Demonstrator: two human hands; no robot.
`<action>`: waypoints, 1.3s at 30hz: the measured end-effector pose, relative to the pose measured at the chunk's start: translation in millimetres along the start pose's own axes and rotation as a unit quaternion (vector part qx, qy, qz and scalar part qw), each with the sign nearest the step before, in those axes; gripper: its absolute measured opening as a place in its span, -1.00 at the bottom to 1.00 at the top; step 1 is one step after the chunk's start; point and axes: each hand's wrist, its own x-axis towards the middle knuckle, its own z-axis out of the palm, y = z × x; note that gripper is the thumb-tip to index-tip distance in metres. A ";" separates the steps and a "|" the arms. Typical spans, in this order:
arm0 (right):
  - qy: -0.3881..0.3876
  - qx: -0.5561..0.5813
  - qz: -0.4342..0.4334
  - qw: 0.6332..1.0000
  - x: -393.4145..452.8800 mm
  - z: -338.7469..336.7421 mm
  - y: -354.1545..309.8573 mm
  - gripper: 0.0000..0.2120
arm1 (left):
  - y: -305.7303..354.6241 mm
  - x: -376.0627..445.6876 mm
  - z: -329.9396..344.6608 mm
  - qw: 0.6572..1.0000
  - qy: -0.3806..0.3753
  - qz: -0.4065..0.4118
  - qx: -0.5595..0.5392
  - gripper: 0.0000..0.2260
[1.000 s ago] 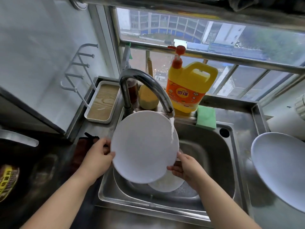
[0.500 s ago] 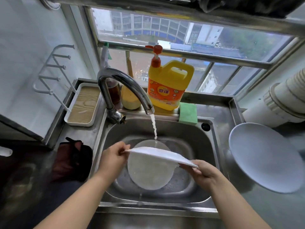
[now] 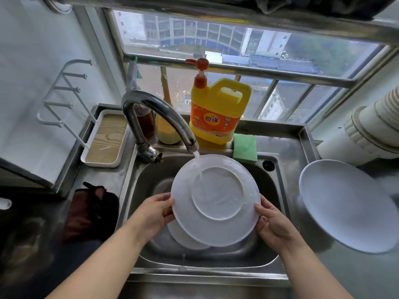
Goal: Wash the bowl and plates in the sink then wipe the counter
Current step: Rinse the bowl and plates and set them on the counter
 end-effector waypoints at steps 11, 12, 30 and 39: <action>0.144 -0.045 0.083 0.985 24.1 4.5 30.0 -0.78 | 10.2 -4.8 27.4 0.987 0.025 0.122 0.105 -0.84; 0.154 -0.033 0.092 0.983 25.7 3.4 33.3 -0.77 | 11.0 -4.9 30.3 0.985 0.023 0.131 0.112 -0.85; 0.085 0.019 0.072 0.994 16.5 13.1 43.6 -0.70 | 17.8 -9.6 5.7 0.986 0.091 0.141 -0.006 -0.84; 0.017 -0.077 0.054 0.995 12.1 42.5 44.8 -0.70 | -0.3 -12.5 -44.3 0.978 0.139 0.112 -0.108 -0.81</action>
